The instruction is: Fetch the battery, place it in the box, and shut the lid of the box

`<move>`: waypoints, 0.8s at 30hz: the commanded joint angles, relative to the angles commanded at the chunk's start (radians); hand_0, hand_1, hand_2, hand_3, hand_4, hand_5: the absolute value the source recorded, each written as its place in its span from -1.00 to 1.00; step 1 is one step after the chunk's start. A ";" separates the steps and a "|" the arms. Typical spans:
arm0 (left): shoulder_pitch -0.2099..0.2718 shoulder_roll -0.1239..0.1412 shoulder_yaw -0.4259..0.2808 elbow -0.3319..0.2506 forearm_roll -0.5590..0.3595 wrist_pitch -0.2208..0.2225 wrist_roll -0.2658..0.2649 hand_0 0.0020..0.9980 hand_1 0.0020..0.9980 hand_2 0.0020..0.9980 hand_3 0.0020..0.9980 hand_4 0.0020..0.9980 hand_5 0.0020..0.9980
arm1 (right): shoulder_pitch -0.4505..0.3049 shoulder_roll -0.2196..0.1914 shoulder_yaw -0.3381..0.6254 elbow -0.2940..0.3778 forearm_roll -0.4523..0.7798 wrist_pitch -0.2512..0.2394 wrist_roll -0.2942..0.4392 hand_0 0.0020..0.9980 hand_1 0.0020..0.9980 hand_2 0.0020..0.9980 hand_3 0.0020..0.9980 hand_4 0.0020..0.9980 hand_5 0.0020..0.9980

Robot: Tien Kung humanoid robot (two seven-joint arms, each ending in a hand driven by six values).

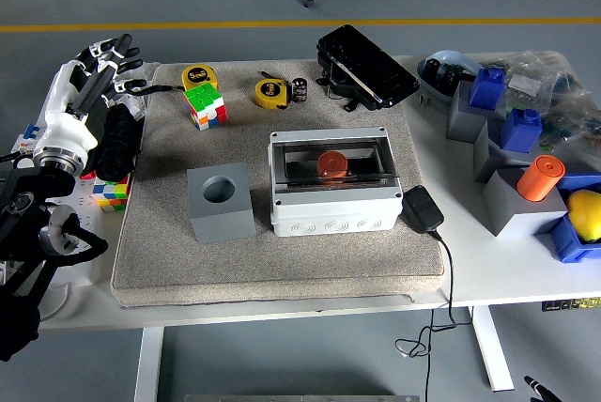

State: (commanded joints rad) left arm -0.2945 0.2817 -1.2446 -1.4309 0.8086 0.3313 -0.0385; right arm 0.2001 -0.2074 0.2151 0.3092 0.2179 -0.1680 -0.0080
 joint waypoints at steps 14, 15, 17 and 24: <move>-0.005 -0.001 -0.010 0.002 0.004 -0.005 0.005 -0.13 0.23 0.22 0.19 0.94 -0.03 | 0.007 -0.001 0.001 0.002 -0.001 0.003 -0.002 0.17 0.28 0.32 0.15 0.88 -0.01; -0.006 -0.001 -0.009 0.003 0.004 -0.005 0.005 -0.13 0.23 0.22 0.19 0.94 -0.03 | 0.007 -0.001 0.001 0.002 -0.001 0.003 -0.001 0.17 0.28 0.32 0.15 0.88 -0.01; -0.007 -0.001 -0.007 0.003 0.004 -0.006 0.005 -0.13 0.23 0.22 0.19 0.94 -0.03 | 0.008 -0.001 0.001 0.002 -0.001 0.003 -0.001 0.17 0.28 0.32 0.15 0.88 -0.01; -0.009 -0.001 -0.007 0.005 0.003 -0.006 0.004 -0.13 0.22 0.22 0.19 0.94 -0.03 | 0.006 0.001 -0.001 0.001 0.002 0.005 -0.001 0.17 0.28 0.32 0.15 0.88 -0.01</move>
State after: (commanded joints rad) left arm -0.3035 0.2809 -1.2517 -1.4262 0.8121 0.3257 -0.0342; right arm 0.2059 -0.2066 0.2140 0.3097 0.2198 -0.1634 -0.0088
